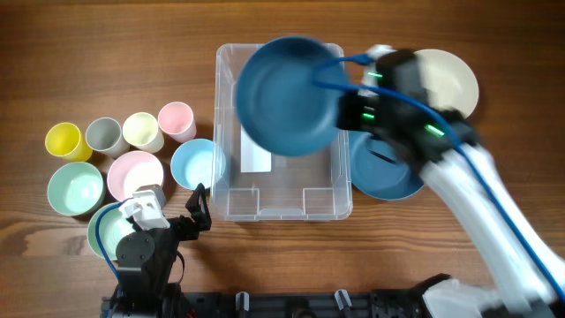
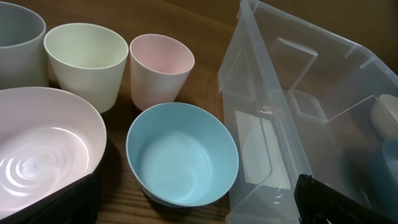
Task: Pack container
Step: 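Lift the blue plate with the right gripper and lower it into the bin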
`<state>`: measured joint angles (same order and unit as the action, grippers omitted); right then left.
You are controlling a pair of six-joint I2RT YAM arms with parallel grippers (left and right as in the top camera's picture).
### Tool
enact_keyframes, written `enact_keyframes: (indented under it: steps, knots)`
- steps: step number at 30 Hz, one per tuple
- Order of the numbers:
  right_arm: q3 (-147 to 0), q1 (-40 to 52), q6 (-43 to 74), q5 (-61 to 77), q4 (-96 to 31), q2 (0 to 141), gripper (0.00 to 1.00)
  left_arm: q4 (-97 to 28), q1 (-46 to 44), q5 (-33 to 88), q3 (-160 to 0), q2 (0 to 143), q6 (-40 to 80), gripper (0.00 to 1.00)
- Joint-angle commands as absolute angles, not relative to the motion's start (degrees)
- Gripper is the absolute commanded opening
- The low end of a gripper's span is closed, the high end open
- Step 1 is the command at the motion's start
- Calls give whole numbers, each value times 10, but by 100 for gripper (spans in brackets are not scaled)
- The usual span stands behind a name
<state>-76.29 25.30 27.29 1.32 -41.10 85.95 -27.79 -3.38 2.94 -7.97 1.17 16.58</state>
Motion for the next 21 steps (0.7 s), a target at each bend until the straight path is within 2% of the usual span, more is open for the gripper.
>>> enact_keyframes:
  steps: [1, 6, 11, 14, 15, 16, 17, 21]
  knots:
    - [-818, 258, 252, -58, -400, 965, 4, -276, -36, 36, -78, 9, 154, 100]
    - [-858, 261, 196, -18, -360, 1059, 4, -276, -36, 36, -78, 9, 154, 100]
    - [-858, 262, 197, -14, -337, 1077, 5, -276, -36, 36, -78, 9, 154, 100]
    - [-858, 262, 197, -14, -336, 1077, 16, -276, -36, 36, -78, 9, 154, 100]
    - [-858, 262, 196, -14, -336, 1077, 24, -276, -36, 36, -78, 9, 154, 100]
    - [-858, 262, 196, -14, -334, 1077, 37, -276, -36, 36, -78, 9, 154, 100]
    - [-858, 262, 195, -14, -332, 1077, 43, -276, -36, 36, -78, 9, 154, 100]
    - [-859, 257, 195, -28, -335, 1063, 48, -276, -36, 36, -78, 9, 154, 100]
